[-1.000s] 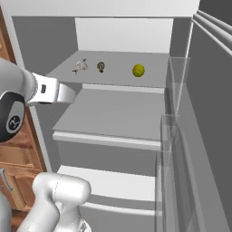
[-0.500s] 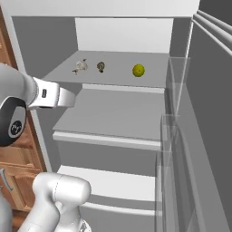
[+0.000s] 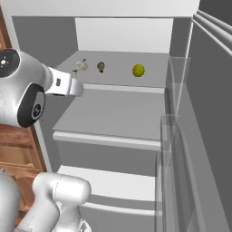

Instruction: Open the fridge, remove the pear, mushroom, and fish, and place them on any counter.

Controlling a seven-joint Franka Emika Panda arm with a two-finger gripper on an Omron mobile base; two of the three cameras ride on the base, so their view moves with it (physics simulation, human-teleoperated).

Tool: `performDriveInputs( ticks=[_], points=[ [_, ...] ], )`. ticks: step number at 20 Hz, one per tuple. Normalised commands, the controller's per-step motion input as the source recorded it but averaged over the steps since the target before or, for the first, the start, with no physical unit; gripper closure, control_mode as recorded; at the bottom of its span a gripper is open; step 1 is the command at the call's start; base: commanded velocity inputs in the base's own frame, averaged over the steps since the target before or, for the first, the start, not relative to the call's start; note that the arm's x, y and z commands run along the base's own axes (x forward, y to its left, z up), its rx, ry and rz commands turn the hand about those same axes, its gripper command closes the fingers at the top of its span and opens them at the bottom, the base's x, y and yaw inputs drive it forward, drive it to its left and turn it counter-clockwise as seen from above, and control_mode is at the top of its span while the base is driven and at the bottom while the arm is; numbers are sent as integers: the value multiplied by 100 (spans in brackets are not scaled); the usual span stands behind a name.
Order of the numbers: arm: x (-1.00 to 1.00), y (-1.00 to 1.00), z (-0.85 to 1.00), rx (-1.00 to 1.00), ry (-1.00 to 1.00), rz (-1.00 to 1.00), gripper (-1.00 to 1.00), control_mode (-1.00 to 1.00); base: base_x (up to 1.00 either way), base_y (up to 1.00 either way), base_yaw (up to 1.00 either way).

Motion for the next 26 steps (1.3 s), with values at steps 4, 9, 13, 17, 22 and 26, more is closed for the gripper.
performDriveInputs(
  ticks=[4,9,13,17,22,26],
  points=[
    [62,11,0,3,-3,4,-100,-100,0,0,0],
    [39,27,0,0,-8,1,-100,-100,0,0,0],
    [42,8,2,0,-4,0,-100,-100,0,0,0],
    [61,0,9,1,4,1,-100,-100,0,0,0],
    [74,16,2,0,15,6,-100,-100,0,0,0],
    [69,34,-3,0,4,4,-100,-100,0,0,0]
  ],
)
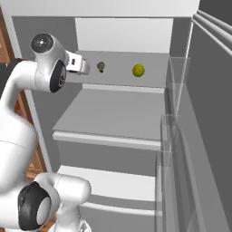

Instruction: Open the fridge, remove the pear, mushroom, and fish, and place them on any counter.

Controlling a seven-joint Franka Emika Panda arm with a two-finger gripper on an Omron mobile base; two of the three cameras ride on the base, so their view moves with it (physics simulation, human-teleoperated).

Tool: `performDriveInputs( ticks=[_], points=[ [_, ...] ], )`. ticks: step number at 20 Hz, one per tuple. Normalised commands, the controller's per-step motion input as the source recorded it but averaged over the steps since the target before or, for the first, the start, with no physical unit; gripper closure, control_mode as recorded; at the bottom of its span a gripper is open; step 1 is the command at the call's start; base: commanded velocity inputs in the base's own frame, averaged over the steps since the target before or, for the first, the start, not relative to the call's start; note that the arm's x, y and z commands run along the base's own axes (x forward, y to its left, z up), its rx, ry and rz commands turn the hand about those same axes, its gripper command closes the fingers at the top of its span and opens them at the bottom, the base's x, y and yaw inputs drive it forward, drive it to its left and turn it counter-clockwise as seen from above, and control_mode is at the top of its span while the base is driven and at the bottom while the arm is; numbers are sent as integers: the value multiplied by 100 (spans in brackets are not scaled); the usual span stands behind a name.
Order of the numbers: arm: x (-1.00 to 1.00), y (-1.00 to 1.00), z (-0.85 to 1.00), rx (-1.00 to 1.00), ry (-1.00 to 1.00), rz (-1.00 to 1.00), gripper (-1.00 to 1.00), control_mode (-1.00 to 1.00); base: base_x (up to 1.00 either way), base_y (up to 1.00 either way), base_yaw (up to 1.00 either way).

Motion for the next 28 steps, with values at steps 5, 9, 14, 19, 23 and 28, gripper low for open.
performDriveInputs(
  ticks=[5,9,14,19,23,28],
  points=[
    [65,22,-7,0,0,0,-100,-100,0,0,0],
    [69,8,-20,0,0,0,-100,-100,0,0,0],
    [68,0,-15,0,3,0,-100,-100,0,0,0],
    [65,3,-21,0,10,0,-100,-100,0,0,0],
    [46,6,-29,0,5,0,-100,-100,0,0,0],
    [25,2,-40,0,0,0,-100,-100,0,0,0]
  ],
)
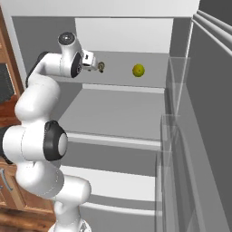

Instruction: Open the fridge, remove the pear, mushroom, and fish, and place them on any counter.

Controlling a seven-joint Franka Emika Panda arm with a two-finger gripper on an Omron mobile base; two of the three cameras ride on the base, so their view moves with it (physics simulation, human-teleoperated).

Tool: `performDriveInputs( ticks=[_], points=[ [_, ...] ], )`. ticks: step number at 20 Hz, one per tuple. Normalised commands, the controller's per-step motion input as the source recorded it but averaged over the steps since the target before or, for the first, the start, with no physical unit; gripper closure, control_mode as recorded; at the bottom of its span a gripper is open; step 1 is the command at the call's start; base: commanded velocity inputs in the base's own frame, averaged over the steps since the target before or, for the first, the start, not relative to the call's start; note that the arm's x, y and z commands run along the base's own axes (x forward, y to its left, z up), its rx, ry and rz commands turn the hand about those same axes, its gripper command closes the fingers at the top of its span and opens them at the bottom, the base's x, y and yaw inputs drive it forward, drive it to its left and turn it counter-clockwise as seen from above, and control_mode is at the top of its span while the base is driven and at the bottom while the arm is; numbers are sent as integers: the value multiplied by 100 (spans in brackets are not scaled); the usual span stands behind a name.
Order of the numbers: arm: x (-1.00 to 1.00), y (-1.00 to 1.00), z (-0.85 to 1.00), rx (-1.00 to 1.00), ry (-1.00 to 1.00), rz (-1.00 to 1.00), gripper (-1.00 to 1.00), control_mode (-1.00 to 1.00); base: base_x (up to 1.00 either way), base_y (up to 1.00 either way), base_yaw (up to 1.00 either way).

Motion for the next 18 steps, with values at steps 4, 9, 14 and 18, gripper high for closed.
performDriveInputs(
  ticks=[4,9,14,18],
  points=[
    [0,2,-52,0,0,0,100,-100,0,0,0],
    [1,1,-13,0,0,0,100,-100,0,0,0],
    [0,0,0,0,0,0,100,-100,0,0,0],
    [-37,1,0,-2,-3,0,100,-100,0,0,0]
  ],
)
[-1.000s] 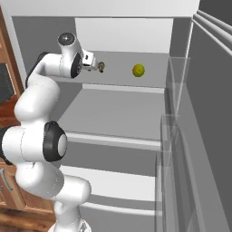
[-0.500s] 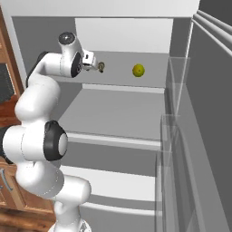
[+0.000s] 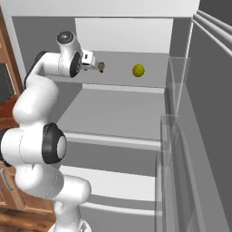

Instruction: Open the fridge, remove the pear, mushroom, and fish, and place them on any counter.

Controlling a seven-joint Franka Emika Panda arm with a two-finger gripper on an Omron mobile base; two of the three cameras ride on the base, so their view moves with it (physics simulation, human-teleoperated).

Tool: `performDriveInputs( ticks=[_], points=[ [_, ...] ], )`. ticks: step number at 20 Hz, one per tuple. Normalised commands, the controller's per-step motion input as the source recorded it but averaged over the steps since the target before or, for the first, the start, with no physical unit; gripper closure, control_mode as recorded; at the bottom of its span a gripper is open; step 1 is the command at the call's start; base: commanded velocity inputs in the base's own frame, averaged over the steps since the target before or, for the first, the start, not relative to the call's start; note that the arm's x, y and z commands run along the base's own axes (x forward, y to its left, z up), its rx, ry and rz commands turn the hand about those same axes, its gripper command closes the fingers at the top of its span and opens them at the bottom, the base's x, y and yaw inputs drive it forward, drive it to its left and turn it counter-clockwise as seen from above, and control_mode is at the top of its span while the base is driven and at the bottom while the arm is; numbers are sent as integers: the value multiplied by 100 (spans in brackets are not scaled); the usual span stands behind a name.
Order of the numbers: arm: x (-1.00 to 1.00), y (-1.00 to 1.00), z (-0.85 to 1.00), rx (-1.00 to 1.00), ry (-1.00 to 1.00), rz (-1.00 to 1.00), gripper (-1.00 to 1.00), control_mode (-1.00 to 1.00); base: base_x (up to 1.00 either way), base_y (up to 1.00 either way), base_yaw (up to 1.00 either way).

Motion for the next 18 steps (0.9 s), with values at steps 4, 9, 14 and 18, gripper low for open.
performDriveInputs(
  ticks=[4,9,14,18],
  points=[
    [-100,0,14,-8,-19,0,100,-100,0,0,0],
    [-100,0,26,-3,-12,0,100,-100,0,0,0],
    [-100,0,36,0,-1,0,100,-100,0,0,0],
    [-100,0,42,0,0,0,100,-100,0,0,0]
  ],
)
